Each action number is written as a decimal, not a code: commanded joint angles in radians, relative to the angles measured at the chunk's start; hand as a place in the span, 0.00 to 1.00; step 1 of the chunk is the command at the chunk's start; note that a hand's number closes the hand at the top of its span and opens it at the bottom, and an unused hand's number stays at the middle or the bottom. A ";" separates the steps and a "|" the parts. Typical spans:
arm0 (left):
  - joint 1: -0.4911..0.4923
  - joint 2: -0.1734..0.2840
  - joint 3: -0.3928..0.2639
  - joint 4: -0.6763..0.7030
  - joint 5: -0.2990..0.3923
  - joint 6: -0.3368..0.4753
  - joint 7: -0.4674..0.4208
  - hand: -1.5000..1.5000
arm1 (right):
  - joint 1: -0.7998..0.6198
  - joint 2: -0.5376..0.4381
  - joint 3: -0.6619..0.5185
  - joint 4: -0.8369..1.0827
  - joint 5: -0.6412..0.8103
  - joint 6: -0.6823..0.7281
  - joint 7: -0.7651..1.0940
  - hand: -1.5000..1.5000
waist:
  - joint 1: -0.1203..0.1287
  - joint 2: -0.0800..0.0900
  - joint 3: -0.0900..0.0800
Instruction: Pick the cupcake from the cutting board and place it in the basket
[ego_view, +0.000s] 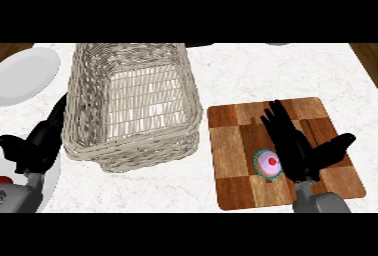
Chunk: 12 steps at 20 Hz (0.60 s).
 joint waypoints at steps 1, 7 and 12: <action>-0.022 0.020 -0.022 -0.044 -0.044 -0.008 0.011 0.50 | -0.055 -0.039 -0.012 -0.006 -0.039 0.111 0.007 1.00 | 0.023 -0.002 -0.042; -0.100 -0.014 -0.083 -0.071 -0.057 -0.059 -0.015 0.50 | -0.327 -0.224 0.136 -0.165 0.054 0.569 -0.144 1.00 | 0.074 -0.019 -0.038; -0.099 -0.028 -0.098 -0.140 -0.077 -0.021 0.043 0.50 | -0.127 -0.220 0.274 -0.234 0.231 0.721 -0.391 0.00 | 0.015 -0.010 -0.040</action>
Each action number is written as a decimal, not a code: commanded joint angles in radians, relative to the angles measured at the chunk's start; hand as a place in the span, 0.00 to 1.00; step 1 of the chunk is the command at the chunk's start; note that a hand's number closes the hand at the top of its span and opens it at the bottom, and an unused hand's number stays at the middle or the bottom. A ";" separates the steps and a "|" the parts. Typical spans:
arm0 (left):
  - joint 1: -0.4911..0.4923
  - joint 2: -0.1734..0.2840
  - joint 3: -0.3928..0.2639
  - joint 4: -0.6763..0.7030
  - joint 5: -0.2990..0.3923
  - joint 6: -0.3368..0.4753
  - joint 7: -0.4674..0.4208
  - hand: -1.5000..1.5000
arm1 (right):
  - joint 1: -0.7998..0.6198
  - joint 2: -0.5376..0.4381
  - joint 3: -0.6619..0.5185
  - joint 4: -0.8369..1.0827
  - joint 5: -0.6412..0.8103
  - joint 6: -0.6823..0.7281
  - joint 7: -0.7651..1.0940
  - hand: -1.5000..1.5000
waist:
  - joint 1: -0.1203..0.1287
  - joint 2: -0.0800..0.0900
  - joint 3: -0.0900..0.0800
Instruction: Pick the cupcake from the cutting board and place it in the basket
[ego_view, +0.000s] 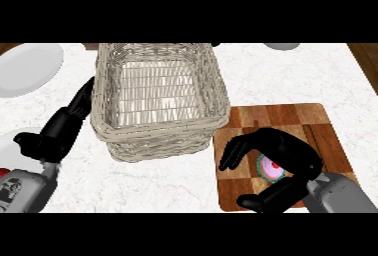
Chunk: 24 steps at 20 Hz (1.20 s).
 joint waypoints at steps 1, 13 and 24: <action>0.025 -0.014 -0.012 -0.049 -0.018 0.031 0.030 0.50 | 0.128 -0.062 0.068 -0.151 0.229 0.036 -0.177 0.00 | -0.033 -0.007 -0.004; 0.051 0.004 0.010 -0.089 -0.009 -0.010 0.043 0.50 | -0.004 -0.378 -0.254 -0.381 0.519 -0.110 0.095 0.00 | -0.028 -0.006 -0.008; 0.008 -0.047 0.005 -0.068 -0.069 -0.007 0.065 0.50 | -0.171 -0.643 -0.277 -0.315 0.339 0.367 0.199 0.00 | -0.006 0.006 -0.008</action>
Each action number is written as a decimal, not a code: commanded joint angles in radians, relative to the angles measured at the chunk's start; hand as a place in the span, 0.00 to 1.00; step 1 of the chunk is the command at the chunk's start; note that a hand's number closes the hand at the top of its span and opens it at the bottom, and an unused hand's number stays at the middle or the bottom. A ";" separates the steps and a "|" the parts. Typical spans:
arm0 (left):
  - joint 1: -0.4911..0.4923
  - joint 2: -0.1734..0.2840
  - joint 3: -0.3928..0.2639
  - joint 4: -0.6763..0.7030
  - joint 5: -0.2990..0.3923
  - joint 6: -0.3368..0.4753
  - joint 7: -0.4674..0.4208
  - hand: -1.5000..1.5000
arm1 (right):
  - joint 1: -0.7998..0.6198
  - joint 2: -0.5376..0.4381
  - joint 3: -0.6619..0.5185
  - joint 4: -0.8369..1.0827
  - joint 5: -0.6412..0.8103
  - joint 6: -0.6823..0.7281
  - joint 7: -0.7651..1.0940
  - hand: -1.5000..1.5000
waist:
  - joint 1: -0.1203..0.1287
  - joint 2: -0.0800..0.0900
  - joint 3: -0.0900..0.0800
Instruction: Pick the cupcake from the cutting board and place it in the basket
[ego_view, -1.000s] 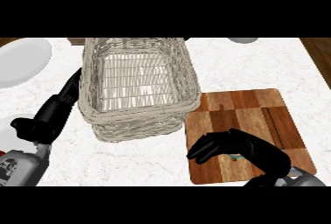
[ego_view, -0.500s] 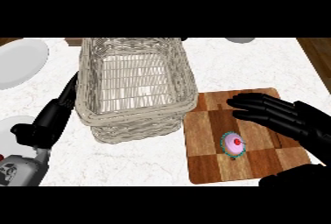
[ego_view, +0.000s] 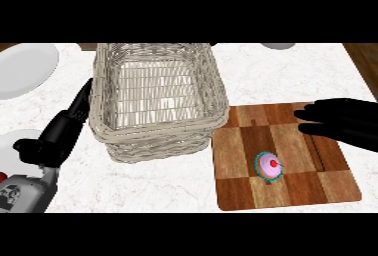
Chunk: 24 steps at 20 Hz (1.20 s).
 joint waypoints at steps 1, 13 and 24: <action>0.024 -0.006 0.004 -0.039 -0.009 -0.013 0.018 0.50 | -0.047 -0.100 -0.090 0.049 -0.121 0.178 -0.007 0.00 | 0.006 0.001 0.001; 0.057 -0.071 0.064 -0.092 -0.080 -0.073 0.050 0.50 | -0.002 0.081 -0.178 0.108 0.044 0.234 -0.071 0.00 | 0.010 0.002 0.002; 0.036 -0.085 0.137 -0.026 -0.097 -0.140 0.023 0.50 | 0.110 0.326 -0.018 0.235 0.393 0.036 -0.258 0.00 | 0.014 0.006 0.003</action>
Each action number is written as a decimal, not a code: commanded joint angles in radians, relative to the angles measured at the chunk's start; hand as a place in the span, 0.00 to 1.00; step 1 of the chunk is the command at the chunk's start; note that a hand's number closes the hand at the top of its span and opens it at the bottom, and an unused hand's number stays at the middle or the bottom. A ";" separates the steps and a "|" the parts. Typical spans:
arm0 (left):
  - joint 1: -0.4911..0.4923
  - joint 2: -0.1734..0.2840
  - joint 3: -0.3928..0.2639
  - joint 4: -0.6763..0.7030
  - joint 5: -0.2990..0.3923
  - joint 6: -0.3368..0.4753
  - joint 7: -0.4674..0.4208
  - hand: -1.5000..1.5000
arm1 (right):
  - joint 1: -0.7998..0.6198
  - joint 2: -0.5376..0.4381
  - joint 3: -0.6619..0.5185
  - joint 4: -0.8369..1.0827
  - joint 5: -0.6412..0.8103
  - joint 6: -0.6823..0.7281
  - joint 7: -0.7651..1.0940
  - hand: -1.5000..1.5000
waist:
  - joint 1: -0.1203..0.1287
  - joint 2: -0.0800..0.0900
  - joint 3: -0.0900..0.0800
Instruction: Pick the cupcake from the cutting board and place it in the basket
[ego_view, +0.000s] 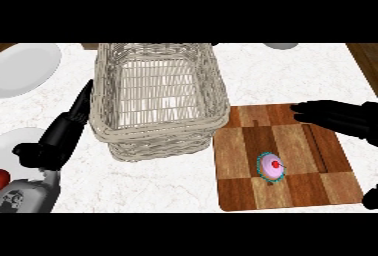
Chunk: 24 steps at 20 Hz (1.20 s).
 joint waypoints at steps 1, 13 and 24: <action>-0.013 -0.007 0.024 -0.001 -0.007 -0.032 0.004 0.50 | 0.023 0.115 0.101 0.039 0.157 -0.090 -0.048 0.00 | 0.000 0.001 0.000; -0.027 -0.076 0.089 0.032 -0.081 -0.092 0.026 0.50 | 0.098 0.213 0.088 0.046 0.339 -0.150 -0.188 0.00 | -0.009 -0.001 -0.001; -0.032 -0.115 0.127 -0.037 -0.104 -0.127 0.105 0.50 | 0.134 0.230 0.103 0.091 0.401 -0.172 -0.279 0.00 | -0.007 -0.001 -0.001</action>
